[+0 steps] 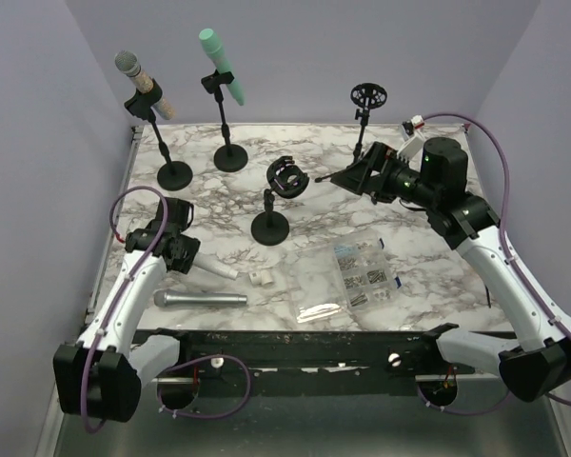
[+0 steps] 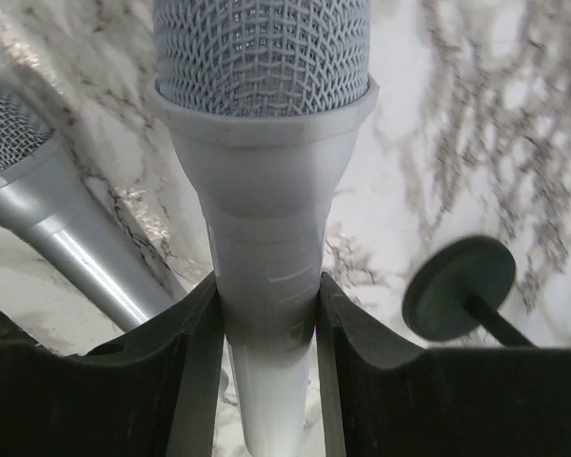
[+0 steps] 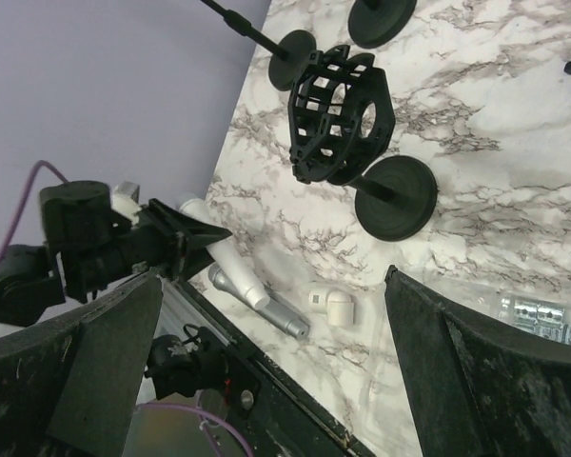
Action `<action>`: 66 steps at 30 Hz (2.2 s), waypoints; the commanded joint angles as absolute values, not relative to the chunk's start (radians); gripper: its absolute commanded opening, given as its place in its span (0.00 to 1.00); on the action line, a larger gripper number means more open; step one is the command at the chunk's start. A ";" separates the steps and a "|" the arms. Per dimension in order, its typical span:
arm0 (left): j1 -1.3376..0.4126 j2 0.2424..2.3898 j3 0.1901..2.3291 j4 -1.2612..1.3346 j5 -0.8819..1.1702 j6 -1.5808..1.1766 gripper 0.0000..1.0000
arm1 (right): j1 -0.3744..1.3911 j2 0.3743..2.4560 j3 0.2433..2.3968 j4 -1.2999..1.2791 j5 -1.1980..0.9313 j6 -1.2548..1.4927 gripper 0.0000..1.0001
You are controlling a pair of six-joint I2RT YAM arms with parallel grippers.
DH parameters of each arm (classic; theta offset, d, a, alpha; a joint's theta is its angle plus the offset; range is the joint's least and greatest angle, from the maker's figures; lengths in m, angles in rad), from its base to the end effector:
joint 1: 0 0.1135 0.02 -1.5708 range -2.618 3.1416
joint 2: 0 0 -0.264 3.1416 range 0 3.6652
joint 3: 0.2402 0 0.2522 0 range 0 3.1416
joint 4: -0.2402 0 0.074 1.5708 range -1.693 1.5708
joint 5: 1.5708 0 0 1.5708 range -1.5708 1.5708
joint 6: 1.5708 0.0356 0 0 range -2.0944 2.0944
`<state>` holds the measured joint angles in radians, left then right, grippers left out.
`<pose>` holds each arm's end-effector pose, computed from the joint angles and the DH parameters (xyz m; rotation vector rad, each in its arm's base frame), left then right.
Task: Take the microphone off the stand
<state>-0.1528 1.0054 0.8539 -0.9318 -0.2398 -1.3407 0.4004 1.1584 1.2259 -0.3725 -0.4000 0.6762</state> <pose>0.1798 -0.0191 0.2628 -1.5295 2.1248 -0.2107 0.2307 0.1127 0.3997 -0.0195 2.0065 1.0919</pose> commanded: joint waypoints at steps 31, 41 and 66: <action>-0.092 1.279 0.746 -0.819 -0.344 -1.613 0.62 | 0.339 1.271 1.324 -0.420 -0.070 0.528 0.99; -0.092 1.131 0.778 -0.830 -0.323 -1.516 0.97 | 0.169 1.456 1.285 -0.201 -0.341 0.664 0.96; -0.094 0.788 0.813 -0.267 0.390 -0.744 0.98 | 0.057 1.818 0.995 0.824 -0.693 1.262 0.87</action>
<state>-0.0982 0.7609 0.8177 -0.4751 0.0925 -0.9073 0.0460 1.7626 0.9962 0.6281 -0.6720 1.1591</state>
